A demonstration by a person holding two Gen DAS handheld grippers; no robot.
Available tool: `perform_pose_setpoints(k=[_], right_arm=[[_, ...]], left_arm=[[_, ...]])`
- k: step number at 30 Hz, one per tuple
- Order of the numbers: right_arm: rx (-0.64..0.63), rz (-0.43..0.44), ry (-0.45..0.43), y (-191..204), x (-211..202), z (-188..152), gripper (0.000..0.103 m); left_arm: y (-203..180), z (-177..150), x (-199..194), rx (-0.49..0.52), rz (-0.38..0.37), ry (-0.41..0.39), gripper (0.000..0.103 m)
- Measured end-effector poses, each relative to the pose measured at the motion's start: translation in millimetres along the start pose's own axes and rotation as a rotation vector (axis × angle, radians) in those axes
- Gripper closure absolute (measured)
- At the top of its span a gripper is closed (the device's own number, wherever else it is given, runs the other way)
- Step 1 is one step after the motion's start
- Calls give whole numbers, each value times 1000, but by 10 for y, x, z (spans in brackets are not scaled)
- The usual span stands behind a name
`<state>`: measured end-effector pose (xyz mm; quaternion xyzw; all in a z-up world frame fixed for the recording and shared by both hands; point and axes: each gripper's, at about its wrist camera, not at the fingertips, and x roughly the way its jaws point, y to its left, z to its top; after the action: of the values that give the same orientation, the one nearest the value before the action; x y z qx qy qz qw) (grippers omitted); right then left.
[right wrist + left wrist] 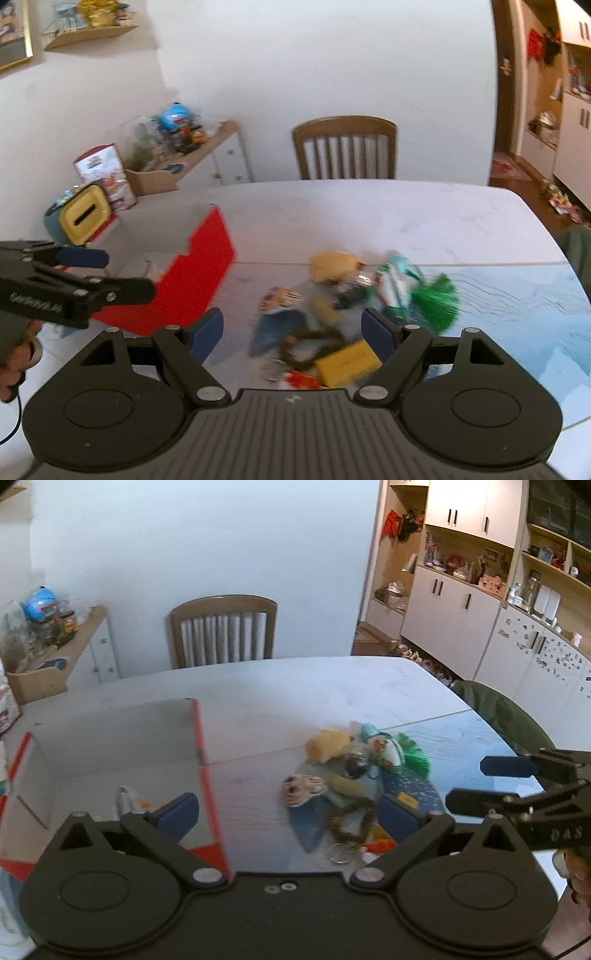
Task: Organize objects
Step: 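Withdraw both open tools from the box back toward the table items, then move right tool to yellow carton while left tool moves to clear plastic bag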
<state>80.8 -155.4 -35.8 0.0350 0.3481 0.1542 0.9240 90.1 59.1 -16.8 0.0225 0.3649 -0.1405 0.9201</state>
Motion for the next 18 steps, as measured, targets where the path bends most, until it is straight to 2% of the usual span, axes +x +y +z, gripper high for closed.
perform_pose_setpoints(k=[9,13,18], right_arm=[[24,-69,52,-499,257,-88,21],[14,-68,99,-640,450,-150,21],[-10,-53,156,-727,664,-248,21]], left_arm=[[-388,-203,371,37,-46,34,0],[-547,-349,539,64,-66,64,0],[-643,-511,754,49,-66,114,0]])
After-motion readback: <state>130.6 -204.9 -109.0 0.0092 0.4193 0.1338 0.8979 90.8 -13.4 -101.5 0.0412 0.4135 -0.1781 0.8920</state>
